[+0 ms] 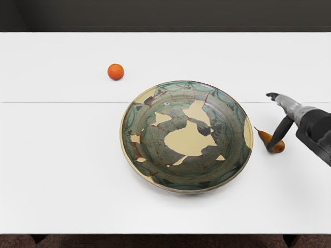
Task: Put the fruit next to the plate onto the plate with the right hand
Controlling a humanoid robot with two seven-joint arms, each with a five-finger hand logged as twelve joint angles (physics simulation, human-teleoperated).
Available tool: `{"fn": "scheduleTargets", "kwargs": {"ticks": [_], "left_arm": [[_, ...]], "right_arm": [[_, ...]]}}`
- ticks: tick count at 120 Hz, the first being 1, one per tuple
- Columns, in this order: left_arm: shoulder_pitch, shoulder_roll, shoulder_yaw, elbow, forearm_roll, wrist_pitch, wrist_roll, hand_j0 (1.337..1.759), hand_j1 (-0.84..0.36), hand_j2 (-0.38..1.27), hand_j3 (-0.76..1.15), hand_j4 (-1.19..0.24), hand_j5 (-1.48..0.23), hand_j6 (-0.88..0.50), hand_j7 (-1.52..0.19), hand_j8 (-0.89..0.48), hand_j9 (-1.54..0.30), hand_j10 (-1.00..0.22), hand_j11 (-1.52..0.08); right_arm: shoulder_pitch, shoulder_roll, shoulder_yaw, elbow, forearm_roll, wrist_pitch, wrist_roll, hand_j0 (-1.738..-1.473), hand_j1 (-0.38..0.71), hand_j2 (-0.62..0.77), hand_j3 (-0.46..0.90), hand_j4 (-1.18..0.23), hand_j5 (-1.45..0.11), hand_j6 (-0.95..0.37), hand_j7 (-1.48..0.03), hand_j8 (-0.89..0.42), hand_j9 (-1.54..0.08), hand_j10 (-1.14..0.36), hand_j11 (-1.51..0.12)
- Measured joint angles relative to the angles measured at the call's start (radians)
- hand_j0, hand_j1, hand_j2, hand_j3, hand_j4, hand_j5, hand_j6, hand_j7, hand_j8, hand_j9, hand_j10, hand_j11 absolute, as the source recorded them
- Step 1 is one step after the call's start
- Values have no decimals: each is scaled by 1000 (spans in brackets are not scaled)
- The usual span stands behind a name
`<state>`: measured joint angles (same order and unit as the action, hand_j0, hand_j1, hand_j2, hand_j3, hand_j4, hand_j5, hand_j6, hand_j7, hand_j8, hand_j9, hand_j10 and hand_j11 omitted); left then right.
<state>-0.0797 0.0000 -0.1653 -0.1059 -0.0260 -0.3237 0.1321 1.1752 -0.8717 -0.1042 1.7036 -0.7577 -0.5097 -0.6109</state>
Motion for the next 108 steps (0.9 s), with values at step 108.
{"fn": "scheduleTargets", "kwargs": {"ticks": [108], "left_arm": [[0,0,1,0,3,0,0,1658,348,0,0,-1,-1,-1,-1,-1,-1,-1,-1]], "right_arm": [[-74,54,-90,-5,-122,-101,0,-1658,-149,-31,0,-171,-220,-173,-219,-172,-219,-171,-219]]}}
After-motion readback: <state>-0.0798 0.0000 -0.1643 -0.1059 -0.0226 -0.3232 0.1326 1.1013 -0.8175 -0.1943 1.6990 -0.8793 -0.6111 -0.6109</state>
